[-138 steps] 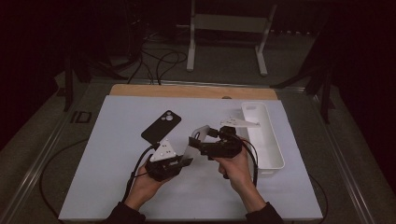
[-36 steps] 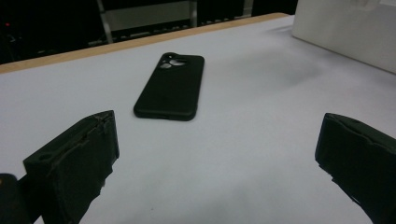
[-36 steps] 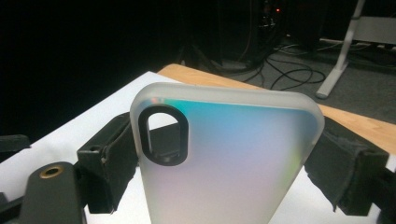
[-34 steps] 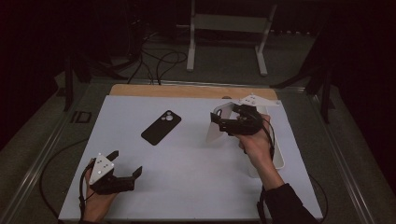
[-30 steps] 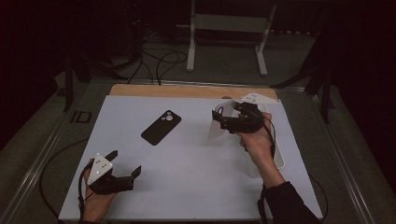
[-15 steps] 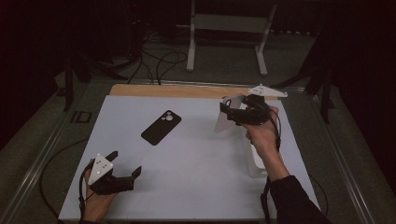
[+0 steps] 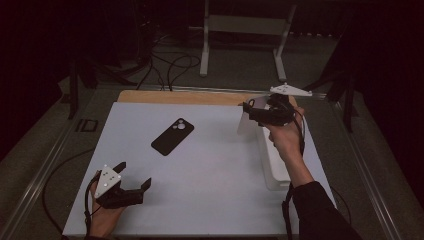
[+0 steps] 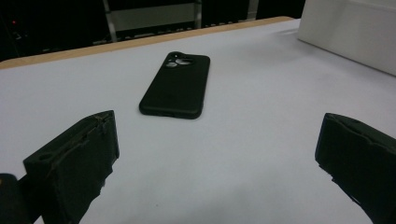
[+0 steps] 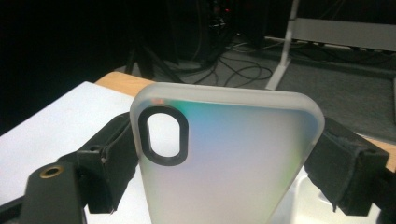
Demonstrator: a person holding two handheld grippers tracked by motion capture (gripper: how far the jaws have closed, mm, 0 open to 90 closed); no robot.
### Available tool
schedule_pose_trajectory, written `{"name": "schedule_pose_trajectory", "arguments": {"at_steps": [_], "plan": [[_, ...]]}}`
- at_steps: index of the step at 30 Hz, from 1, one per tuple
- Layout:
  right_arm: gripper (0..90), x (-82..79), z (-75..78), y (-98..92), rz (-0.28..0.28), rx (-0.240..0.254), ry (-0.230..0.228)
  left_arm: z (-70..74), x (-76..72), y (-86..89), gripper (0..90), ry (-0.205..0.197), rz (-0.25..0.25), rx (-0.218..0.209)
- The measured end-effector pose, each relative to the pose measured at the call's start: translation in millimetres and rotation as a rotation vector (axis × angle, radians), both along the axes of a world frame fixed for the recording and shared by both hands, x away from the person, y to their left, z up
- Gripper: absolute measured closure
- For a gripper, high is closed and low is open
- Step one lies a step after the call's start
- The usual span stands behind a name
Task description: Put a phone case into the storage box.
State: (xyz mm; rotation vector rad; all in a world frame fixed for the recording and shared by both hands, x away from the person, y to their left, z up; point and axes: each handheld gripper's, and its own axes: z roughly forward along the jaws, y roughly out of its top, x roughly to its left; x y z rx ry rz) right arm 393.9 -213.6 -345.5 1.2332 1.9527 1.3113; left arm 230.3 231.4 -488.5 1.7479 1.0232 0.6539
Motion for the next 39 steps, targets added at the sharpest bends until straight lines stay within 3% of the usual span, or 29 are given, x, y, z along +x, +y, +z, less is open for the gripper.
{"name": "schedule_pose_trajectory", "arguments": {"at_steps": [20,39], "plan": [[16.6,28.3,6.1,-24.8,-0.109,-0.033,0.015,0.3,-0.2,1.2,0.2,-0.002,0.010,-0.005],[16.5,53.9,-2.5,-52.2,-0.243,-0.058,0.050,0.4,-0.2,1.5,0.2,-0.002,0.010,-0.008]]}}
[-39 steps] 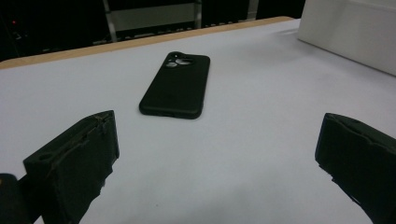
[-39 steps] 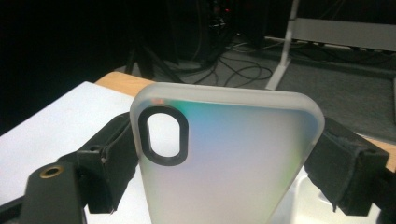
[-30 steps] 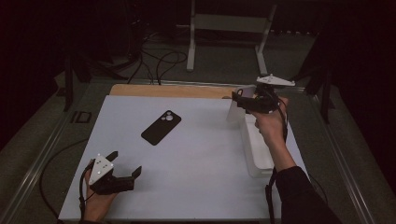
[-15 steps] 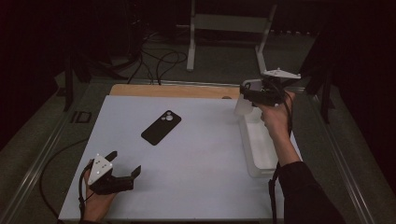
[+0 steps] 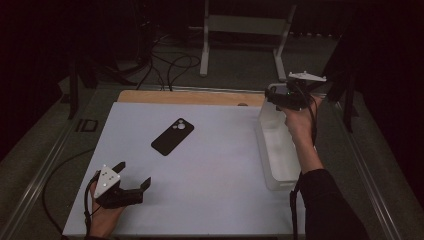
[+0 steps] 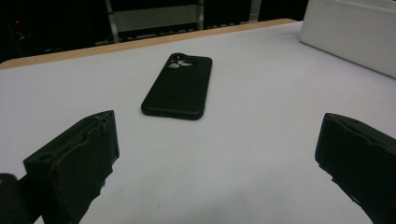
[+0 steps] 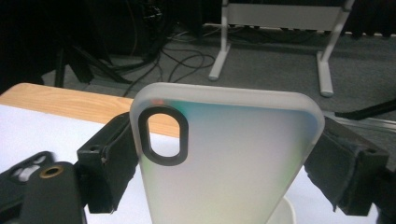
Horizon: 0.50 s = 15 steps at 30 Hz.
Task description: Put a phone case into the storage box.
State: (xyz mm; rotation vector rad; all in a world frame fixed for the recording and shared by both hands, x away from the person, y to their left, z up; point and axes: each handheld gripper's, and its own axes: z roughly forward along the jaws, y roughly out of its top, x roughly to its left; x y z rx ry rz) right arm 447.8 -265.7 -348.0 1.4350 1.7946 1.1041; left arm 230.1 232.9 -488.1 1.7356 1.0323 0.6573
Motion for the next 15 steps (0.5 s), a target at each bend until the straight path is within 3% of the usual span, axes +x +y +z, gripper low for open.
{"name": "schedule_pose_trajectory", "arguments": {"at_steps": [15], "plan": [[16.5,13.7,-14.3,-7.4,-0.062,-0.042,0.040,-0.2,-0.1,-0.2,0.2,0.000,0.000,0.000]]}}
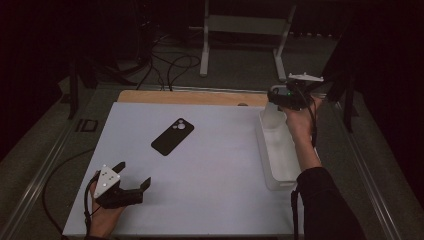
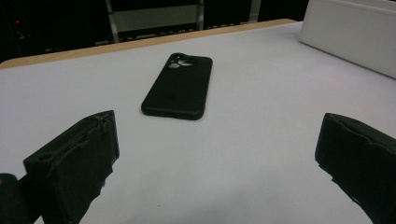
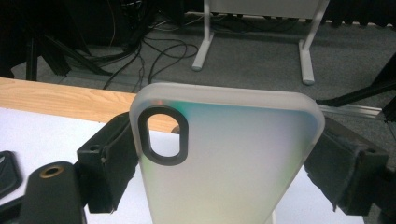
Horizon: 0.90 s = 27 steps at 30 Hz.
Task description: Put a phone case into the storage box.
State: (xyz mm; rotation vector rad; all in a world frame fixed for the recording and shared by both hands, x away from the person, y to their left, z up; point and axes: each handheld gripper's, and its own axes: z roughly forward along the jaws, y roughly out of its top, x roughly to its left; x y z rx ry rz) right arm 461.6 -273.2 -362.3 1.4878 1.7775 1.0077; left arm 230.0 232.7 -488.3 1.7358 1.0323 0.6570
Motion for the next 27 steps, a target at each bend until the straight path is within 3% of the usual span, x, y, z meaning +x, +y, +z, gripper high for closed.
{"name": "schedule_pose_trajectory", "arguments": {"at_steps": [18,27], "plan": [[16.4,12.3,-23.4,4.6,-0.032,-0.042,0.056,0.0,-0.6,0.9,0.2,-0.001,0.003,-0.007],[16.3,15.9,-45.0,-3.7,-0.063,-0.023,0.099,-0.7,0.0,-0.6,0.2,0.003,-0.002,-0.001]]}}
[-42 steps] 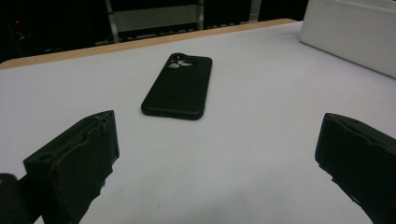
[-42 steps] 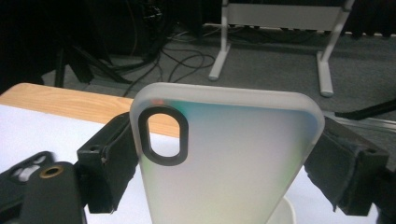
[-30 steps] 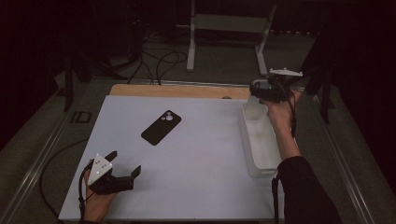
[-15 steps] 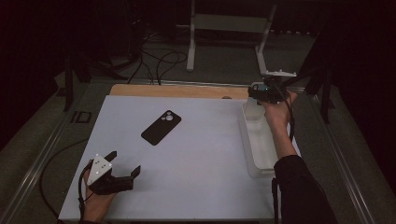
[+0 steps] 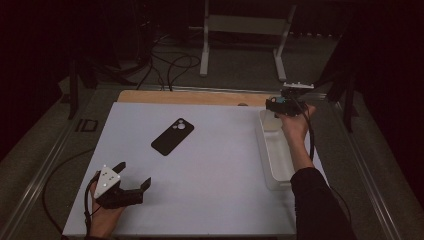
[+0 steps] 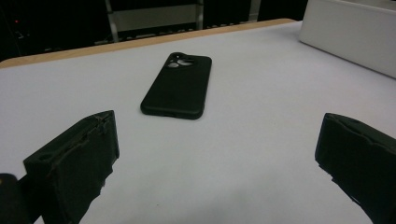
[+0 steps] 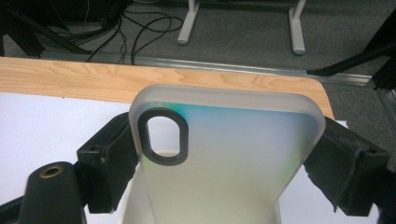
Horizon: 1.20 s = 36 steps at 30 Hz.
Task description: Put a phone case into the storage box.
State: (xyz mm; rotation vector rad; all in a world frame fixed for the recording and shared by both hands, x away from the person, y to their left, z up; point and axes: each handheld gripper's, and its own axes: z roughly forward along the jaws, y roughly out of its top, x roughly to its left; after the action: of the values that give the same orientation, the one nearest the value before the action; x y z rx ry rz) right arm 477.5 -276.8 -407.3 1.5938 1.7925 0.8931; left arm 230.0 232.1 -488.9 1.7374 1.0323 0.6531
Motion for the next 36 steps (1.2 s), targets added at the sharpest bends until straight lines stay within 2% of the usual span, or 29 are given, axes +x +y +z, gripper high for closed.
{"name": "schedule_pose_trajectory", "arguments": {"at_steps": [18,31,36], "plan": [[16.2,7.2,-22.0,7.4,-0.004,-0.009,0.058,-0.1,-0.3,0.6,0.2,0.001,-0.001,-0.001],[16.0,8.6,-21.7,9.5,-0.014,-0.021,0.061,-0.2,-0.5,0.8,0.2,0.001,0.002,-0.004],[15.2,10.7,-24.0,7.9,-0.010,-0.008,0.066,-0.2,-0.5,0.8,0.2,0.002,0.003,-0.004]]}}
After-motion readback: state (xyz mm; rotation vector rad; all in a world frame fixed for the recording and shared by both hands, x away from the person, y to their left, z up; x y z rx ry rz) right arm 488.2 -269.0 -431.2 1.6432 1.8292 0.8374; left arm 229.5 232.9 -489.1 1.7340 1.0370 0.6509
